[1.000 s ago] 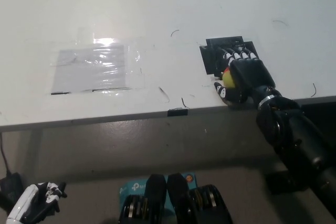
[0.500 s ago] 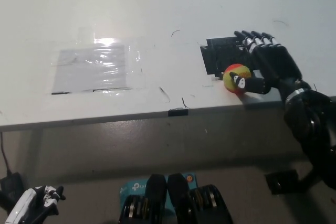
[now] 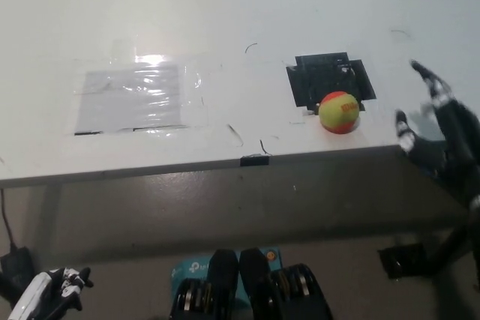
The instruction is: The robot uses right hand to squeeze a small tennis ball placed on the black area of the table
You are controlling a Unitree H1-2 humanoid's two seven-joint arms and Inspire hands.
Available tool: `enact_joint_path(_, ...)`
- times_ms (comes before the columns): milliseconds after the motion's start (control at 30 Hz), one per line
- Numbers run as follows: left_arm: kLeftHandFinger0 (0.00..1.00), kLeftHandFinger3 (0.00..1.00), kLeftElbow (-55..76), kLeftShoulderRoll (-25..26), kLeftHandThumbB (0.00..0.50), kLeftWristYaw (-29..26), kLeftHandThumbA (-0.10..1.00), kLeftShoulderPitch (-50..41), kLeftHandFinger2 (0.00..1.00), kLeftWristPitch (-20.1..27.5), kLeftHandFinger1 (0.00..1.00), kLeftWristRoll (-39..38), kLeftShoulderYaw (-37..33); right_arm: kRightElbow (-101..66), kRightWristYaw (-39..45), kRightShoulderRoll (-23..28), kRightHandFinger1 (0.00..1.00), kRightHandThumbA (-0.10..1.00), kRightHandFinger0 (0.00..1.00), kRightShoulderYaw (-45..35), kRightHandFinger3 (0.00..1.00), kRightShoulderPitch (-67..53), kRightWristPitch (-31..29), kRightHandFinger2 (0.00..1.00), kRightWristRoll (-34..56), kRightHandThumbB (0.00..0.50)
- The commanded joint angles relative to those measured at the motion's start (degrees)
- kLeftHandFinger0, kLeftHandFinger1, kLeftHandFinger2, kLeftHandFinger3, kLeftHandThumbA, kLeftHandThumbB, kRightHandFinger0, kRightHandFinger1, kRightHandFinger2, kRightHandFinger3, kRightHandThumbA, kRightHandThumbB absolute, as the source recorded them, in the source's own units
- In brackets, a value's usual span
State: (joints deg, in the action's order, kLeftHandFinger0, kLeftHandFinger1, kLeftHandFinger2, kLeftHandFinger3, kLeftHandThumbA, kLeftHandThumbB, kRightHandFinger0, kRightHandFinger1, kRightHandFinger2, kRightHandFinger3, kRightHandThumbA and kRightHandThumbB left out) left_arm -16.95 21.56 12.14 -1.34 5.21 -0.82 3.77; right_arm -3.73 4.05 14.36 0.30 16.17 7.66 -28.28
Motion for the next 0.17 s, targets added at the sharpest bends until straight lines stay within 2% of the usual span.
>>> enact_joint_path(0, 0.00, 0.47, 0.6, 0.8, 0.471, -0.3, 0.64, 0.5, 0.20, -0.2, 0.00, -0.4, 0.9, 0.6, -6.8, -3.4, 0.42, 0.08, 0.35, -6.7, 1.00, -3.6, -10.4, 0.65, 11.7, 0.148)
enact_joint_path(33, 0.00, 0.47, 0.4, 0.8, 0.471, -0.4, 0.63, 0.3, 0.21, 0.0, 0.02, -0.6, 1.0, 1.5, -8.1, -4.8, 0.34, 0.16, 0.28, -8.4, 1.00, -6.1, -11.5, 0.53, 12.6, 0.131)
enact_joint_path(133, 0.01, 0.46, 0.5, 0.9, 0.470, -0.6, 0.65, 0.0, 0.24, 0.0, 0.03, 0.0, 0.9, 3.0, -8.6, -6.8, 0.20, 0.22, 0.15, -11.2, 0.94, -8.8, -13.4, 0.37, 15.3, 0.104)
